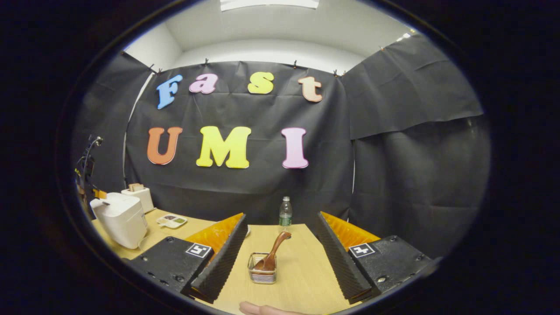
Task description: Close the left gripper, press the button to open the rice cooker; take a wooden spoon from the chopstick holder with the right hand, scoop a spoonful of rice and pour it into the rice cooker, then put the wooden spoon back into the chopstick holder.
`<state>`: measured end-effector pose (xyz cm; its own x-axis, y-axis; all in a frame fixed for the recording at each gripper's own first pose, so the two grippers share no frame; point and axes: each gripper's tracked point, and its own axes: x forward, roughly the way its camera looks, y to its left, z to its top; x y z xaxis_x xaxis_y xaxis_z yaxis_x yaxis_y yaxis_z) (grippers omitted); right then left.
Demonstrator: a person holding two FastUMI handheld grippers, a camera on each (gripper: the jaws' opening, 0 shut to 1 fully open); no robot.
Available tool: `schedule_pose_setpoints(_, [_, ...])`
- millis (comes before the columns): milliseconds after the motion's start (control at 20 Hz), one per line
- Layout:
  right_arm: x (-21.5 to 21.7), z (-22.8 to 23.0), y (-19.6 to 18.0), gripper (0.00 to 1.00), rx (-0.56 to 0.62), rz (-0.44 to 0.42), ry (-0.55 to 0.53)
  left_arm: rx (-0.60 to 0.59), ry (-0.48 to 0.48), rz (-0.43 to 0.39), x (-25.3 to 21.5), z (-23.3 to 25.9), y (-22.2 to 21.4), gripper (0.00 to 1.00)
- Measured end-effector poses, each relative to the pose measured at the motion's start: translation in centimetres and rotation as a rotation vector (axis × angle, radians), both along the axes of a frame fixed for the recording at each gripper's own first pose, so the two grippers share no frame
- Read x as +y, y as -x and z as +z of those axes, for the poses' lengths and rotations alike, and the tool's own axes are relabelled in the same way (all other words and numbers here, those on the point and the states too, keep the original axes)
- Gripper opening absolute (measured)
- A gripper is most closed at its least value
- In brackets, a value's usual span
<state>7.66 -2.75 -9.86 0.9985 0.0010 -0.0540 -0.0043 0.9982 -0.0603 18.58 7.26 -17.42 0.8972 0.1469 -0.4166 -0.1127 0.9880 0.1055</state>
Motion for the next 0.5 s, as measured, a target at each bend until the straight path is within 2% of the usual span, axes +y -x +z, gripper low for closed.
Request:
schedule_pose_setpoints(200, [-1.0, -0.5, 0.0, 0.99, 0.008, -0.01, -0.002, 0.042, 0.058, 0.038, 0.8, -1.3, 0.2, 0.0])
schedule_pose_setpoints(500, [-1.5, -1.2, 0.2, 0.99, 0.023, -0.009, -0.016, 0.086, 0.075, 0.068, 0.8, -1.6, 1.4, 0.0])
